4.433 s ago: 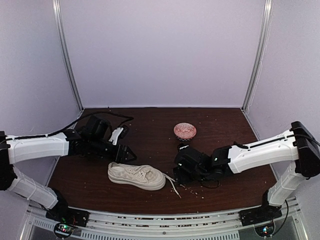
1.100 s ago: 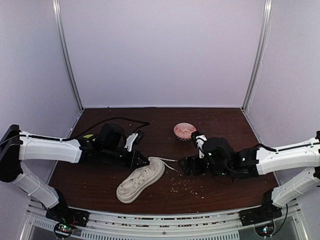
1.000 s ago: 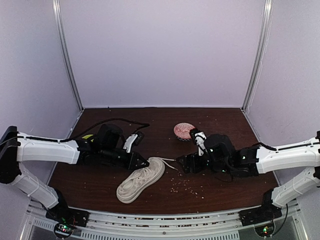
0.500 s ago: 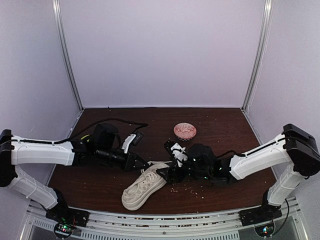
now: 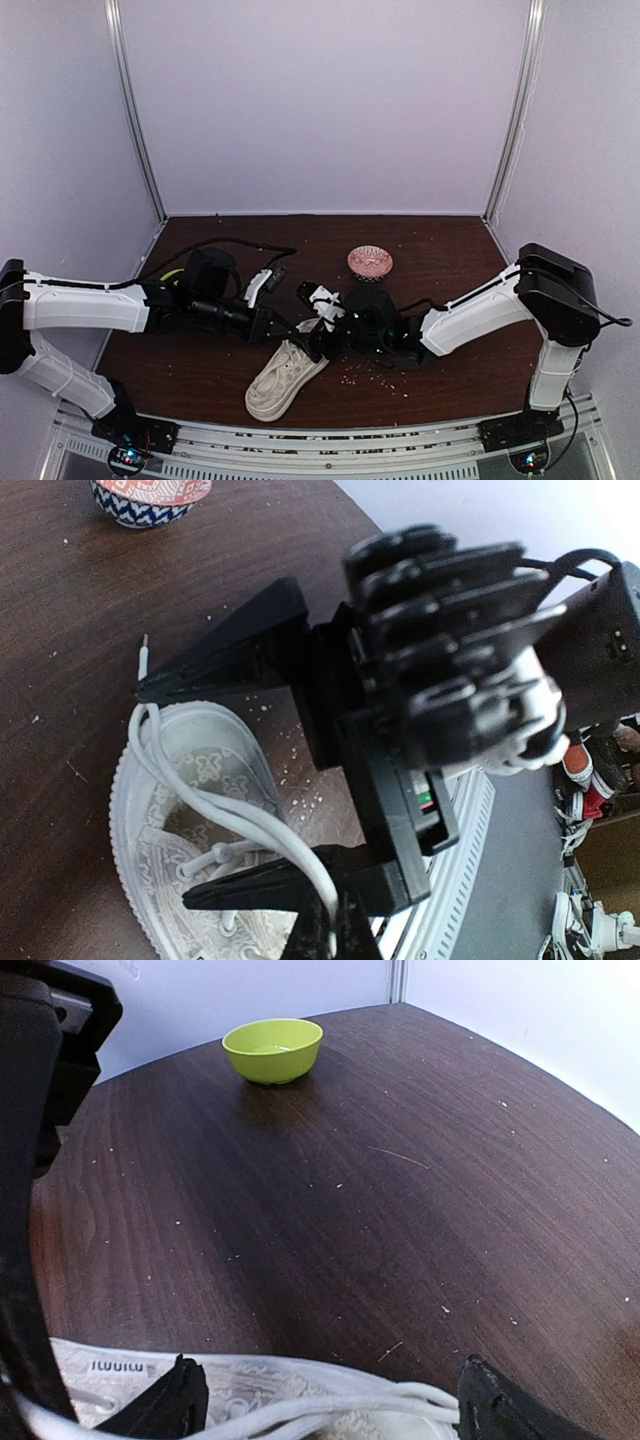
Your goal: Tie the shoes
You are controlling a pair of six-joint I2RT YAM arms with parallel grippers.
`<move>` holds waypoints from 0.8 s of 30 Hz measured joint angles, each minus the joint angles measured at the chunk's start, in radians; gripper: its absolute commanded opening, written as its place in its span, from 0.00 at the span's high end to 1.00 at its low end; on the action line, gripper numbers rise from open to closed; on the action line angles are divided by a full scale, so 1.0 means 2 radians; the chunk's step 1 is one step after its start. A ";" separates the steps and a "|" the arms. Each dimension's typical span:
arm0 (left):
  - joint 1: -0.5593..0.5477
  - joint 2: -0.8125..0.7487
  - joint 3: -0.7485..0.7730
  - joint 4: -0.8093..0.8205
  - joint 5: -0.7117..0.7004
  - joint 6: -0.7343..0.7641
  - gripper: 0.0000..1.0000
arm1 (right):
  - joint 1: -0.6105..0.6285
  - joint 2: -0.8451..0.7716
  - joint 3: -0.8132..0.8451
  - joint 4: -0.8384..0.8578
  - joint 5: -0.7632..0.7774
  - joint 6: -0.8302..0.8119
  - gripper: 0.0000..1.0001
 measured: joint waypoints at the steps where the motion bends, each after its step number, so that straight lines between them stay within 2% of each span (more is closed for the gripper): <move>1: 0.000 0.000 0.000 0.002 0.002 -0.001 1.00 | 0.000 0.005 0.001 0.003 0.000 -0.002 0.14; 6: 0.000 0.001 0.000 0.006 0.014 -0.004 1.00 | 0.000 0.026 0.000 0.040 0.001 -0.014 0.17; 8: 0.000 0.002 0.000 0.007 0.018 -0.006 1.00 | 0.000 0.029 -0.010 0.075 0.000 -0.024 0.24; 12: 0.000 0.002 -0.002 0.008 0.022 -0.011 1.00 | 0.000 0.036 -0.035 0.151 0.001 -0.040 0.62; 15: 0.000 0.001 -0.006 0.010 0.023 -0.014 1.00 | 0.000 0.040 -0.042 0.175 0.004 -0.050 0.98; 16: 0.000 0.001 -0.008 0.010 0.023 -0.015 1.00 | 0.000 0.040 -0.042 0.175 0.003 -0.050 1.00; 20: 0.000 -0.002 -0.013 0.010 0.015 -0.018 0.60 | 0.000 0.022 -0.045 0.149 0.008 -0.059 1.00; 23: 0.000 -0.019 -0.019 0.012 -0.004 -0.019 0.38 | 0.000 -0.027 -0.072 0.121 0.019 -0.067 1.00; 24: -0.001 -0.028 -0.023 0.011 -0.016 -0.019 0.34 | 0.000 -0.049 -0.081 0.110 0.025 -0.069 1.00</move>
